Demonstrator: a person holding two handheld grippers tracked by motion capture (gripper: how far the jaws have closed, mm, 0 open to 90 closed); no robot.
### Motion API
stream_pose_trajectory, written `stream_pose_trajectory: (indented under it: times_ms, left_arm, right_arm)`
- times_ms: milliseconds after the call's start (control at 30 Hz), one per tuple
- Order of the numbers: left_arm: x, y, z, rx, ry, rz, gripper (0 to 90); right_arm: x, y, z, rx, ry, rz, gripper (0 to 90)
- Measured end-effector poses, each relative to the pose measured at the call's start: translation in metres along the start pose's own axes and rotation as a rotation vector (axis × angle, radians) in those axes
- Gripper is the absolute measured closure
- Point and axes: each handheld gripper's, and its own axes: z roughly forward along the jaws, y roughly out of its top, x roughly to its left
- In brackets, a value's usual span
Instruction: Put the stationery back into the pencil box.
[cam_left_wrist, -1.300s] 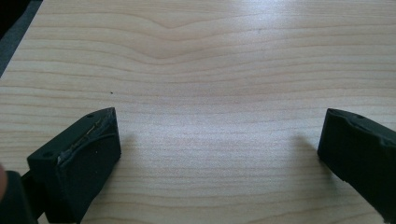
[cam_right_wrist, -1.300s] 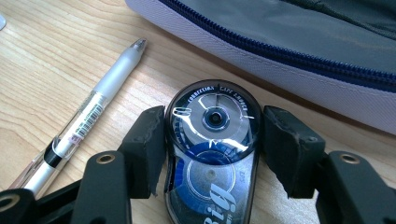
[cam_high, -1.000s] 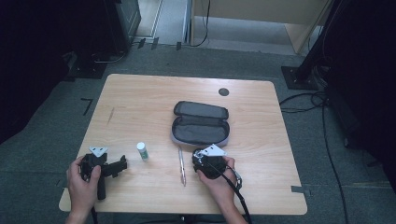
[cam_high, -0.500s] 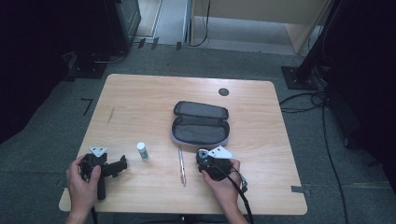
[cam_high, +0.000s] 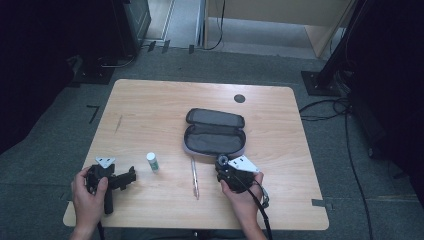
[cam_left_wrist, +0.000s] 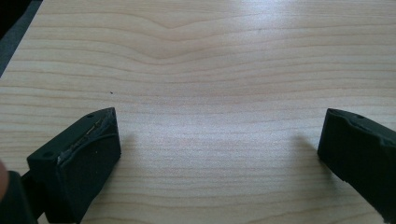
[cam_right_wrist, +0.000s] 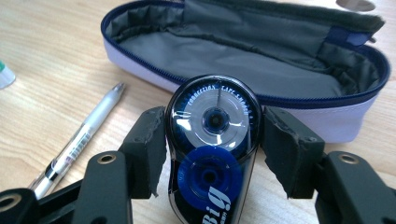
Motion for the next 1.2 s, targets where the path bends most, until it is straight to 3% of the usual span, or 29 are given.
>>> stream_pose_trajectory:
  times_ms: [867, 1200]
  left_arm:
    - [0.0, 0.0, 0.0, 0.0, 0.0, 0.0, 0.0]
    - [0.0, 0.0, 0.0, 0.0, 0.0, 0.0, 0.0]
  right_arm:
    - [-0.007, 0.014, -0.013, -0.121, -0.045, -0.011, 41.7]
    - [-0.008, 0.035, -0.019, -0.145, -0.041, -0.008, 41.7]
